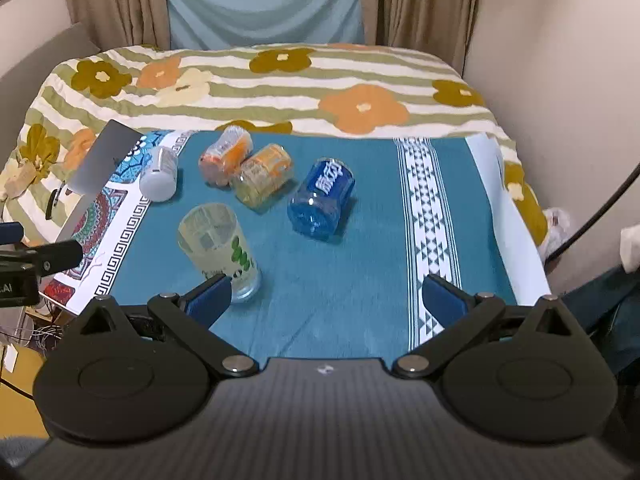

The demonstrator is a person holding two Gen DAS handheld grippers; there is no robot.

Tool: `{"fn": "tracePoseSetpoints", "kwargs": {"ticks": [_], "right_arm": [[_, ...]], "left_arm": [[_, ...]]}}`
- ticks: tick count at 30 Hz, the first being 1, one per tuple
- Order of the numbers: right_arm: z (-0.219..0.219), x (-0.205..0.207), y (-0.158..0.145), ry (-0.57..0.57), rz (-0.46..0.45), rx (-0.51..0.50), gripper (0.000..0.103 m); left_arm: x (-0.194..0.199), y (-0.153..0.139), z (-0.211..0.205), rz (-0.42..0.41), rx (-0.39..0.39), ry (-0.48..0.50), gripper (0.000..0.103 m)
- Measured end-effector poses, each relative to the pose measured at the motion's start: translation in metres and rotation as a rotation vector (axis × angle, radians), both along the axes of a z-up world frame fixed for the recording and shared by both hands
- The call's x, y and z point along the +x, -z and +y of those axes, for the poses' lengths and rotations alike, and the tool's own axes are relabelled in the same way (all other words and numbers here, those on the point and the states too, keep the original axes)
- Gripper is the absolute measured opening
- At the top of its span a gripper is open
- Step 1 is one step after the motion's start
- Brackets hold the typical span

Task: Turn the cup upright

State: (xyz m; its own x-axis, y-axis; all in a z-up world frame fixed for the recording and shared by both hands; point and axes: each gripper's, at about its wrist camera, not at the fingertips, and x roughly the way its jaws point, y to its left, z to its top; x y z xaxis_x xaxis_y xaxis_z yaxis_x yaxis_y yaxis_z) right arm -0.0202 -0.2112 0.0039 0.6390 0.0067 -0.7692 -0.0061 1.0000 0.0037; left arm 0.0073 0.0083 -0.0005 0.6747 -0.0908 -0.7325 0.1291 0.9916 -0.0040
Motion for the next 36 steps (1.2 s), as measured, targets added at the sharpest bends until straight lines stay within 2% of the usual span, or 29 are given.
{"fn": "tracePoseSetpoints", "kwargs": {"ticks": [36], "right_arm": [[-0.0045,-0.0021,0.0038,0.049,0.002,0.010,0.103]], "left_arm": [[-0.0001,-0.0030,-0.0071,-0.028,0.029,0.009,0.103]]}}
